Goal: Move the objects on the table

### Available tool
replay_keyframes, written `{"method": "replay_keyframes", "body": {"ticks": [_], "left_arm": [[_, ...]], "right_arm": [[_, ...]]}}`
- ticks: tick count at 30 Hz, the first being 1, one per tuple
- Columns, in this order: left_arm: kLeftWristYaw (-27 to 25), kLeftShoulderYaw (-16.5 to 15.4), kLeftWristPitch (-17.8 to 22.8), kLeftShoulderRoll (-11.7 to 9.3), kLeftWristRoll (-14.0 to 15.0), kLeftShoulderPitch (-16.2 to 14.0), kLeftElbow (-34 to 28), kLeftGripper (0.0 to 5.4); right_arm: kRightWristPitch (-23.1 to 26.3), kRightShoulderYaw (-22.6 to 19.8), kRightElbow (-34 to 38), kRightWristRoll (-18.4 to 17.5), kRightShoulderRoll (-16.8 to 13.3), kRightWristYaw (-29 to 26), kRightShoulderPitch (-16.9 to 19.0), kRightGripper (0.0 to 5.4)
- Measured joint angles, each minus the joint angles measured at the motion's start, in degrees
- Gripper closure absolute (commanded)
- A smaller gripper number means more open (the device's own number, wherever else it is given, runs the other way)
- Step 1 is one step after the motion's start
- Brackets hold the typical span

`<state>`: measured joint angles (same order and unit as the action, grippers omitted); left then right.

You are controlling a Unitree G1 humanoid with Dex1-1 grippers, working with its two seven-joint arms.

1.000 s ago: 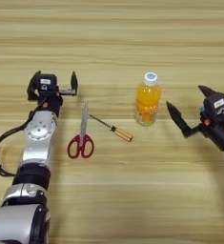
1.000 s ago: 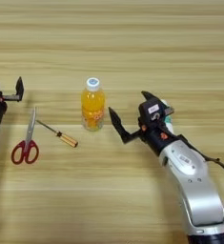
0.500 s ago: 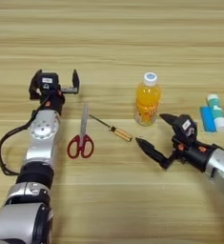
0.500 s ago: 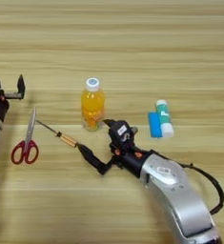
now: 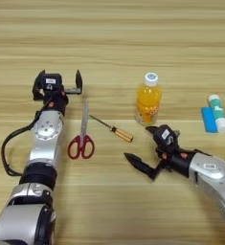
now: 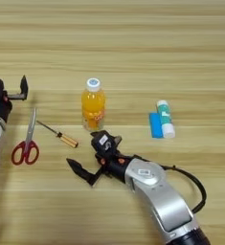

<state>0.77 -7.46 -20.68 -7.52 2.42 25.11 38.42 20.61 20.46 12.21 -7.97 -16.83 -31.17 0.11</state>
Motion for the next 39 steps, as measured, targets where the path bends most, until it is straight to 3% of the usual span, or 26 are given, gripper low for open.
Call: {"method": "replay_keyframes", "body": {"ticks": [13, 23, 39], "left_arm": [[0.2, 0.1, 0.0, 0.2, 0.0, 0.0, 0.0, 0.03], [0.4, 0.6, 0.0, 0.4, 0.0, 0.0, -0.2, 0.03], [0.7, 0.9, 0.0, 0.5, 0.0, 0.0, -0.3, 0.03]], "right_arm": [[-1.6, 1.7, -6.3, 1.9, 2.2, -0.9, -2.8, 0.0], [-6.0, 1.8, -14.7, 3.4, 4.4, -1.9, -7.1, 0.0], [-10.7, 2.5, -22.4, 5.3, 6.9, -2.8, -11.0, 0.0]]}}
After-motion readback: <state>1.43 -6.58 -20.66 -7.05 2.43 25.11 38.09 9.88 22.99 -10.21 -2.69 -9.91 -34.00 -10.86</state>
